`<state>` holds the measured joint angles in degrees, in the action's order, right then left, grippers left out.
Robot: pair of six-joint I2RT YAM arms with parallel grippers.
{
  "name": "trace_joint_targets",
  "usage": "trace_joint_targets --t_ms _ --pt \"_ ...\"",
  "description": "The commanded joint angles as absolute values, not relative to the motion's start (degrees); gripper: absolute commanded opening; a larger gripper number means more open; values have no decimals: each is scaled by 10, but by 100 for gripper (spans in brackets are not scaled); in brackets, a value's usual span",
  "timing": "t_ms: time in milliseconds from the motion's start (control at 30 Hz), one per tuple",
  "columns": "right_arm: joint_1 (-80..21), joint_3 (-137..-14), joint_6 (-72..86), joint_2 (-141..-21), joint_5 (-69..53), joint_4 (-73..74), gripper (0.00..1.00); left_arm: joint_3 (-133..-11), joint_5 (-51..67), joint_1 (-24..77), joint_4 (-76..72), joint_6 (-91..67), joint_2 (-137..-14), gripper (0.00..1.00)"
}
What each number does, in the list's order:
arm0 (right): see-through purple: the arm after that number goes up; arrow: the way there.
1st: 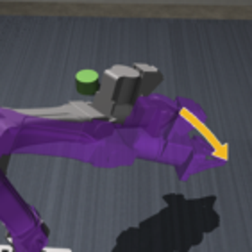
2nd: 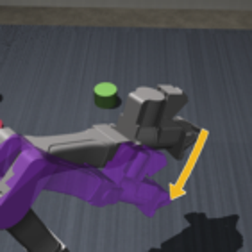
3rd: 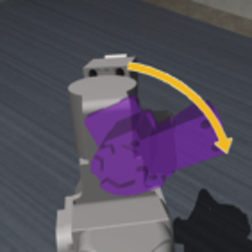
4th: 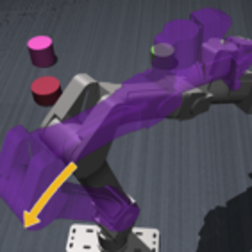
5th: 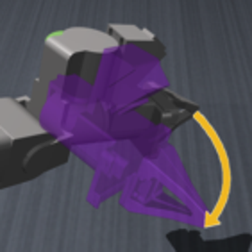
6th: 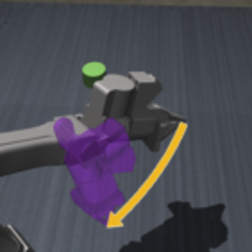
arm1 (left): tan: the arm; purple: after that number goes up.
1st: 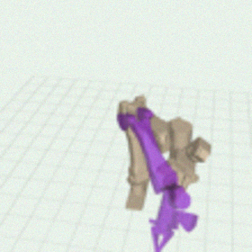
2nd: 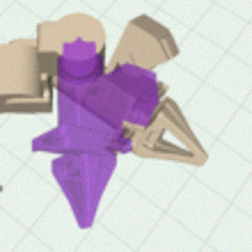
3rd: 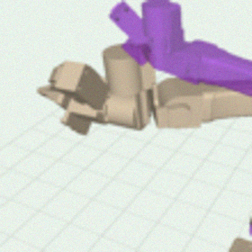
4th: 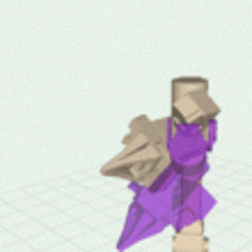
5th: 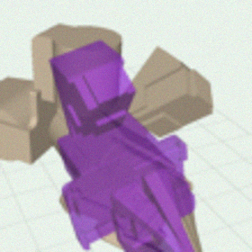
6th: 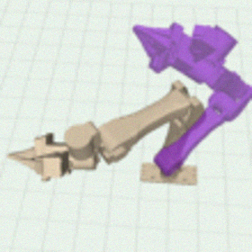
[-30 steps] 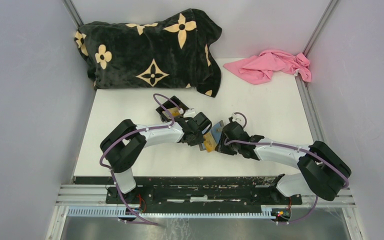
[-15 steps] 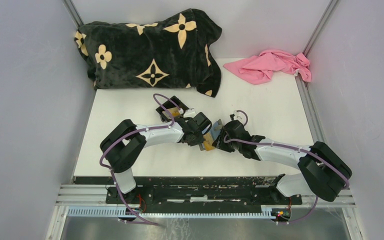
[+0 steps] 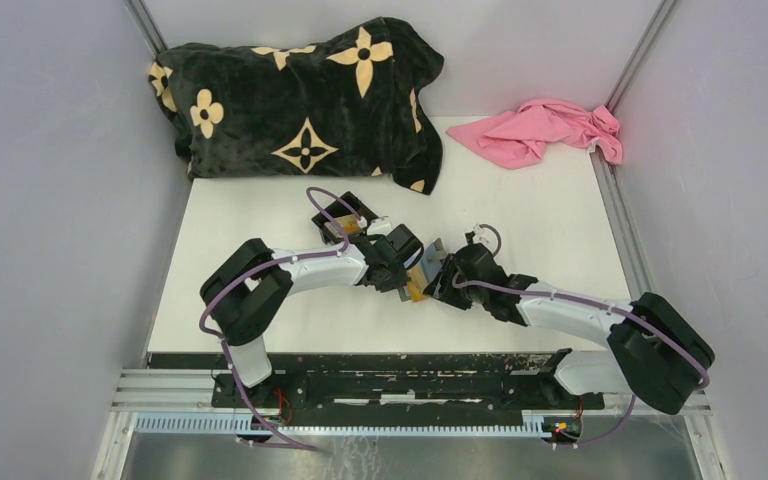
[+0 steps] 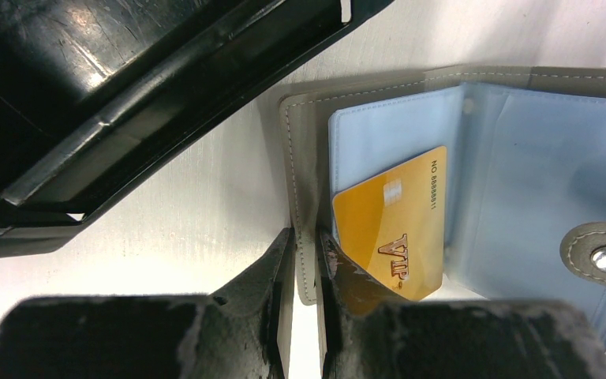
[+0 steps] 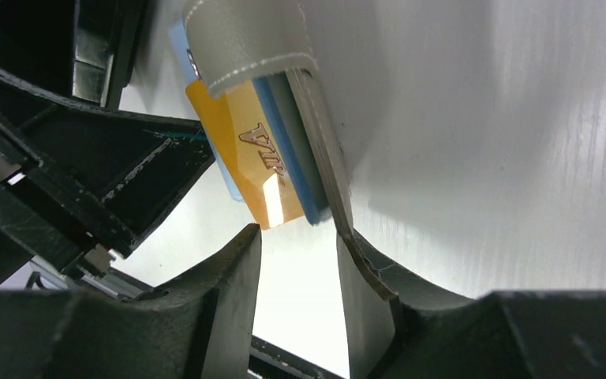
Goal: Put the credit cards into the card holder
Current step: Pick up the credit card from the card holder.
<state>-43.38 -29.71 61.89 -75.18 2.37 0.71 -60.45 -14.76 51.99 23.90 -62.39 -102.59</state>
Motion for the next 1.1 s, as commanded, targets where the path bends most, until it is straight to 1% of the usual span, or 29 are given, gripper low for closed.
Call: trace_joint_targets --t_ms 0,167,300,533,633,900,1067 --pt "-432 -279 664 -707 22 4 48 -575 -123 524 257 -602 -1085 21" --pt "-432 -245 710 -714 9 -45 49 -570 -115 525 251 -606 -1087 21" --pt "-436 -212 748 -737 0 -118 50 -566 -108 526 245 -606 -1087 21" --pt "-438 -194 783 -789 0 -222 51 -567 -103 525 244 -600 -1086 21" --pt "-439 -193 804 -801 5 -227 51 -570 -103 525 246 -595 -1087 21" --pt "-461 -169 874 -787 47 -213 52 -578 -98 525 246 -591 -1093 20" --pt "-469 -156 916 -826 55 -265 52 -581 -96 526 245 -586 -1099 20"
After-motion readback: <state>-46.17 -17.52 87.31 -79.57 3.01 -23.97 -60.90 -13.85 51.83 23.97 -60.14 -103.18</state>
